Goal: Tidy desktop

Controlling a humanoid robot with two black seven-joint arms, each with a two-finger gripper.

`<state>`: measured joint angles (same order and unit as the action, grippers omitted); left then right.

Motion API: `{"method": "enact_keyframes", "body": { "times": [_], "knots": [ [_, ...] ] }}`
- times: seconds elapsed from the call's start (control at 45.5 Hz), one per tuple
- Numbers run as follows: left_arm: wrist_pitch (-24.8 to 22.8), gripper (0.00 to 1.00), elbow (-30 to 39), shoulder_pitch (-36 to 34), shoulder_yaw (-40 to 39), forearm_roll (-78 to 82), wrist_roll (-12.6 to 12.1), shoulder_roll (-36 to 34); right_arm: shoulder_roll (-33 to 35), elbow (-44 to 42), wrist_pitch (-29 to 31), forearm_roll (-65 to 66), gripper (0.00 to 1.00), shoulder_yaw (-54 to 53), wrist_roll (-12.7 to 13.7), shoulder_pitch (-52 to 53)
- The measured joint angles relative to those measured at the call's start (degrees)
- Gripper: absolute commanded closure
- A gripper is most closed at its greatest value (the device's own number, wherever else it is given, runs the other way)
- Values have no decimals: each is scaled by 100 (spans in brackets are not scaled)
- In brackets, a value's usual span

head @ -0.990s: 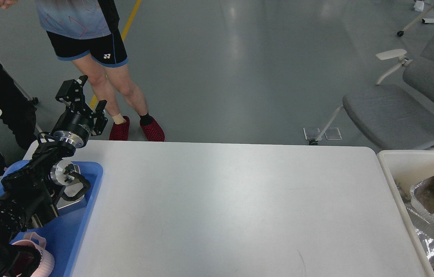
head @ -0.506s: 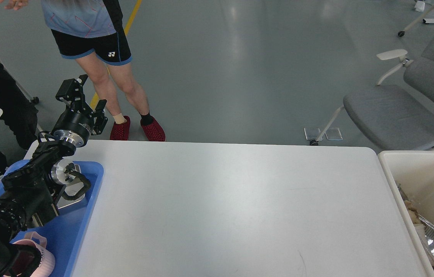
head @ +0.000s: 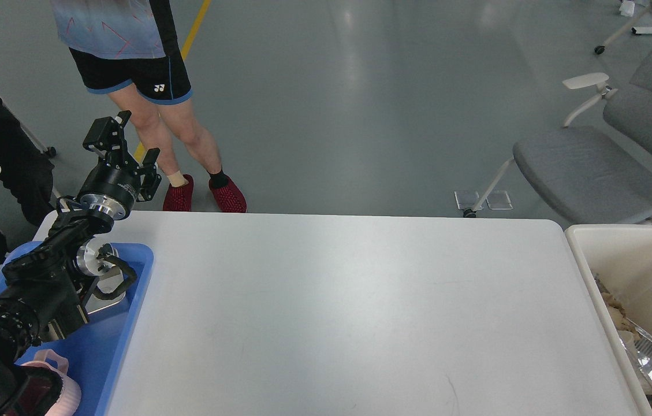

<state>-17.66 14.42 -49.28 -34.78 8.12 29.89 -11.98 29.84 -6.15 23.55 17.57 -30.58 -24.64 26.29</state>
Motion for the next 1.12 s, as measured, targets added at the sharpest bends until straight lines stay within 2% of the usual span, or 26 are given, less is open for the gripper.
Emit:
{"method": "enact_keyframes", "body": {
  "times": [0.44, 0.77, 0.946, 1.122],
  "knots": [
    [5, 8, 0, 5, -3, -43, 11, -22, -1797, 16, -94, 1, 0, -1440, -14, 1706],
    [-1, 8, -1, 62, -29, -51, 175, 4, -2917, 152, -419, 3, 0, -2692, -22, 2401],
    [-1, 8, -1, 116, -106, -54, 217, 18, -3294, 432, -743, 1, 0, -2860, -23, 2500],
    [-1, 8, -1, 137, -126, -55, 253, 22, -3384, 514, -845, 2, 0, -2862, -24, 2567]
  ]
}}
